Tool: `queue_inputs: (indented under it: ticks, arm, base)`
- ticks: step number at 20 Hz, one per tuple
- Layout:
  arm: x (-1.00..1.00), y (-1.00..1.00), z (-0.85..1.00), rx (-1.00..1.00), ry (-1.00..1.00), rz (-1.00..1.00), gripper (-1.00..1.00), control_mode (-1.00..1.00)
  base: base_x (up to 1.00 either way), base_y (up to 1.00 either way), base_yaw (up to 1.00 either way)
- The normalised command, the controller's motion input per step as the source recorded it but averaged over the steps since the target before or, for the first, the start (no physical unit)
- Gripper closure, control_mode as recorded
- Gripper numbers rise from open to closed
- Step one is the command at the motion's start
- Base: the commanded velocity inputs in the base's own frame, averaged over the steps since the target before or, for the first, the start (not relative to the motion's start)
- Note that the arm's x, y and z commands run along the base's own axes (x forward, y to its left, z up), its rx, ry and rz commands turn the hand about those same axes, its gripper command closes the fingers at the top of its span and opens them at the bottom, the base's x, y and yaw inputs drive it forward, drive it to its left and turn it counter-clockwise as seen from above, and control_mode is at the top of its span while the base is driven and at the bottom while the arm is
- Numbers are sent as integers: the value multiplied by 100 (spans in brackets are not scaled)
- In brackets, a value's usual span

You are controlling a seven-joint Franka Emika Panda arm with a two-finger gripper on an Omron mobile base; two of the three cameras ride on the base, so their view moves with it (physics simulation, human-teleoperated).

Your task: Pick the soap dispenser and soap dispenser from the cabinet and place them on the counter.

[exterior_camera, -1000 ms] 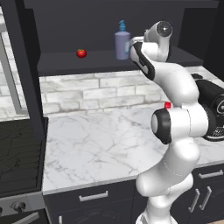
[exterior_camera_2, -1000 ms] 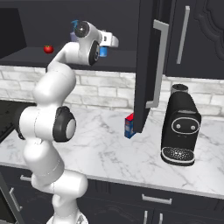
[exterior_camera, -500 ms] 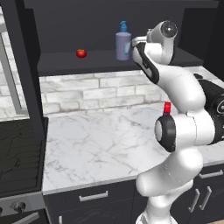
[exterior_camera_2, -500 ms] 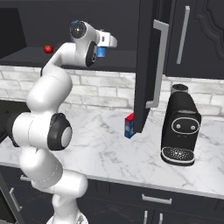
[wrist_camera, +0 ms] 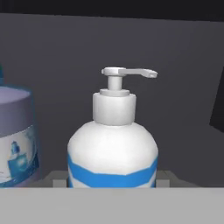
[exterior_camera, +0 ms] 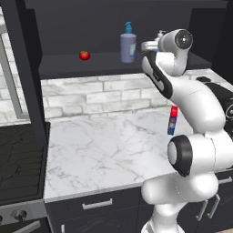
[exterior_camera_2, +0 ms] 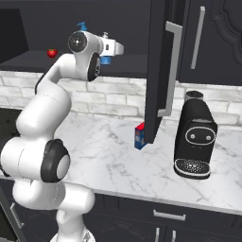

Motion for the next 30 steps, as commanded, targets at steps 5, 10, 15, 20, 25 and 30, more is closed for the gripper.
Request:
queue_inputs:
  ticks: [5,10,15,20,25,30]
  arm:
    - [-57,0,0,1,-5,0,100,-100]
    - [-58,0,0,3,-1,0,100,-100]
    - [-62,1,0,3,-1,0,100,-100]
    - [-62,1,0,3,-1,0,100,-100]
    - [-62,3,-2,1,0,0,100,-100]
    - [-56,7,-5,0,-1,0,100,-100]
  base:
    - [0,0,0]
    - [0,0,0]
    - [0,0,0]
    - [0,0,0]
    - [0,0,0]
    - [0,0,0]
